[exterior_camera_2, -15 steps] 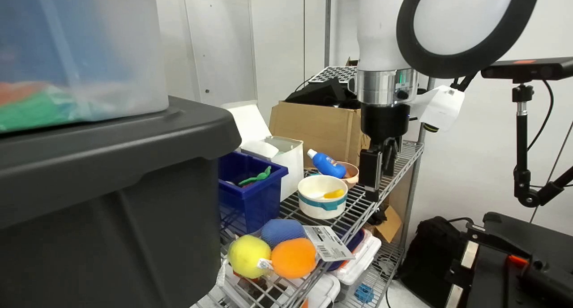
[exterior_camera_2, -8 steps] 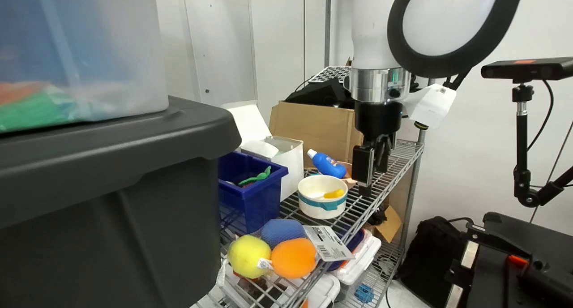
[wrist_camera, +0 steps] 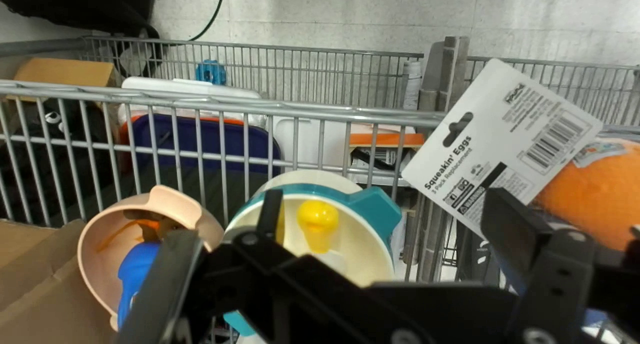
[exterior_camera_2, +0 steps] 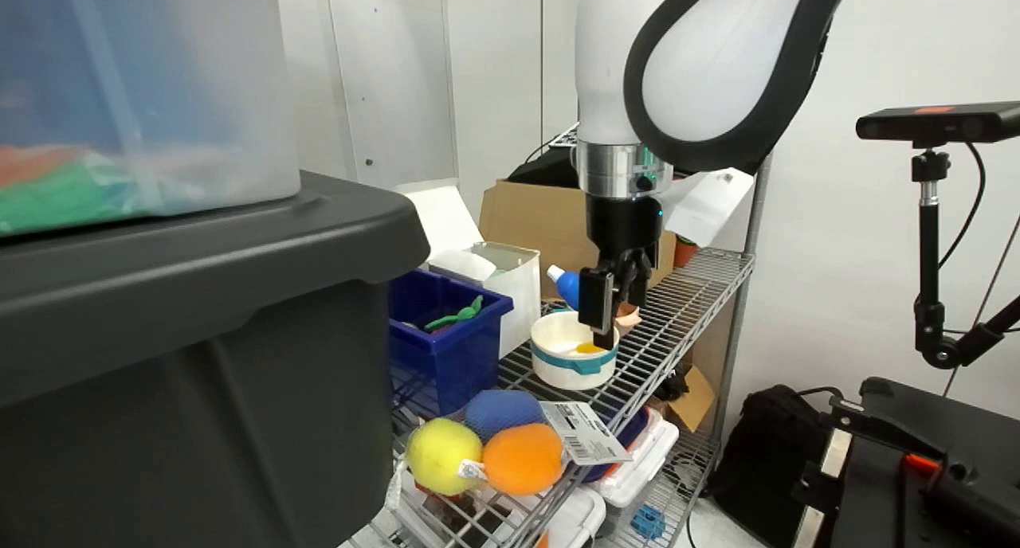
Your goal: Remove the yellow ball from the white pot and place it inside the blue storage bin
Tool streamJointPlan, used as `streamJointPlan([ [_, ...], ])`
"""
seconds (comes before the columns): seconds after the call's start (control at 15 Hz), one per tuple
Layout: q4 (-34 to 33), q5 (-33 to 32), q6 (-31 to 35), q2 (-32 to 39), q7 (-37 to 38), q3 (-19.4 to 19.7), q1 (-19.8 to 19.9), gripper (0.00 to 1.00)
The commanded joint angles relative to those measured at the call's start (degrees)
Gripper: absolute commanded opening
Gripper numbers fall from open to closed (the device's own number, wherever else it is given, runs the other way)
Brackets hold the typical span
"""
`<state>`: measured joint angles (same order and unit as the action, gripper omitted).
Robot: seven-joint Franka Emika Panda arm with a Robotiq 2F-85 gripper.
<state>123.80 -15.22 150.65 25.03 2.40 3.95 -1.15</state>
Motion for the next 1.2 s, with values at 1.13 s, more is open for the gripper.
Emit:
streamJointPlan([
  [1.13,-8.8,1.0,-0.3,6.8,0.5,2.6,-0.5,1.0],
])
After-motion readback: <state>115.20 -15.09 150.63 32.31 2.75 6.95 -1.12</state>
